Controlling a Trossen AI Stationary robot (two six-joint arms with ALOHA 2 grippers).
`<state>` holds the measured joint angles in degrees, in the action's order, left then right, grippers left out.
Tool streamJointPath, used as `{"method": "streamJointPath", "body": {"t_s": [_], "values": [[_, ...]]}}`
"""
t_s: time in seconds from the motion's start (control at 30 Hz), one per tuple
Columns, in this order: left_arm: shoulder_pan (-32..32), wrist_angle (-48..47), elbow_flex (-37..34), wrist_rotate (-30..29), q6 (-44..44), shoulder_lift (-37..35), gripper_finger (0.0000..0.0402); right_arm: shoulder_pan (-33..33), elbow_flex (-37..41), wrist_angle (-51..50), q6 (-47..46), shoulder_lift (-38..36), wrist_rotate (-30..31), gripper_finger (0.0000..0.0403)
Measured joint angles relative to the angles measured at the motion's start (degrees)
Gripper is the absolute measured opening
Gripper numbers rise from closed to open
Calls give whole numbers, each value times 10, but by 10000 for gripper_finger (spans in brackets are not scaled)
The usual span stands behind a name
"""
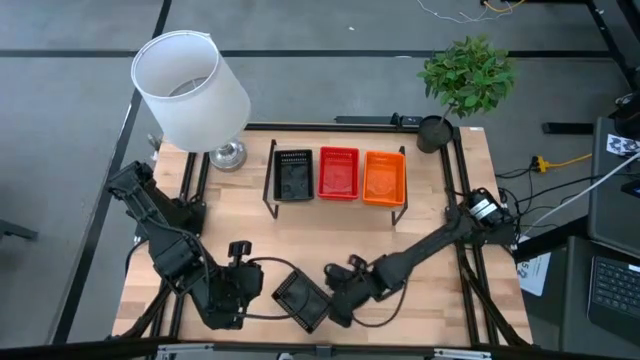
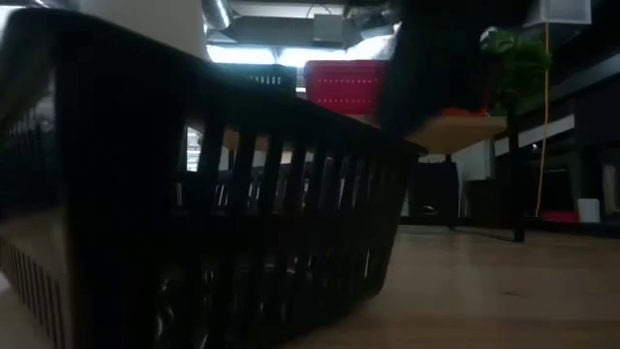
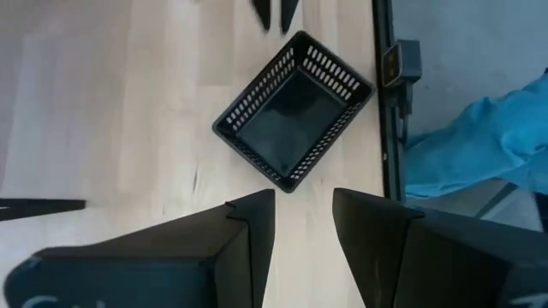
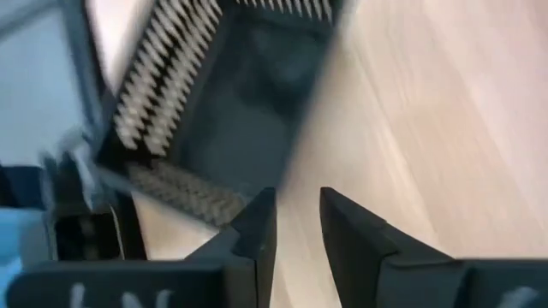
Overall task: Stack baskets on shelf by color
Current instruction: Stack the black bin on top of the black bin on the shelf
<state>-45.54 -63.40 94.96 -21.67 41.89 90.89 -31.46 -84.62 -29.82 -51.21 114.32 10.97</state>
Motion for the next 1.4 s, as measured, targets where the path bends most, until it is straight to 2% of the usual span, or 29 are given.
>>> {"method": "streamJointPath", "body": {"t_s": [0.1, 0.2, 0.33, 0.5, 0.63, 0.83, 0.9, 1.0, 1.07, 1.2, 1.33, 1.4], "values": [[-7, -1, -6, -12, 0, 0, 111, -25, -17, -78, -69, 0, 16, 91], [-11, -2, -12, -17, 0, 0, 111, -49, -16, -93, -119, 1, -3, 91], [-7, -2, -17, -17, -3, 0, 111, -67, -16, -32, -152, 29, -67, 91], [1, -1, -20, -24, -3, 0, 112, -64, -16, 113, -143, 76, -110, 91], [1, -1, -20, -28, -3, 0, 112, -47, -16, 201, -106, 99, -75, 91], [2, -1, -20, -30, -3, 0, 112, -18, -17, 239, -55, 101, 63, 91], [2, -1, -20, -30, -3, 0, 112, -6, -16, 260, -35, 101, 87, 91], [2, 0, -20, -34, -3, 0, 112, 12, -17, 283, 3, 101, 85, 91], [2, 1, -20, -35, -1, 0, 112, 18, -17, 293, 33, 98, 60, 91], [-1, 1, -20, -38, -1, 11, 112, 1, -17, 242, 48, 60, 18, 91], [-11, 3, -20, -33, 0, 35, 112, -42, -17, 97, -17, 14, 18, 91], [-18, 9, -21, -4, 6, 52, 112, -67, -17, 23, -68, -5, 42, 91]]}}
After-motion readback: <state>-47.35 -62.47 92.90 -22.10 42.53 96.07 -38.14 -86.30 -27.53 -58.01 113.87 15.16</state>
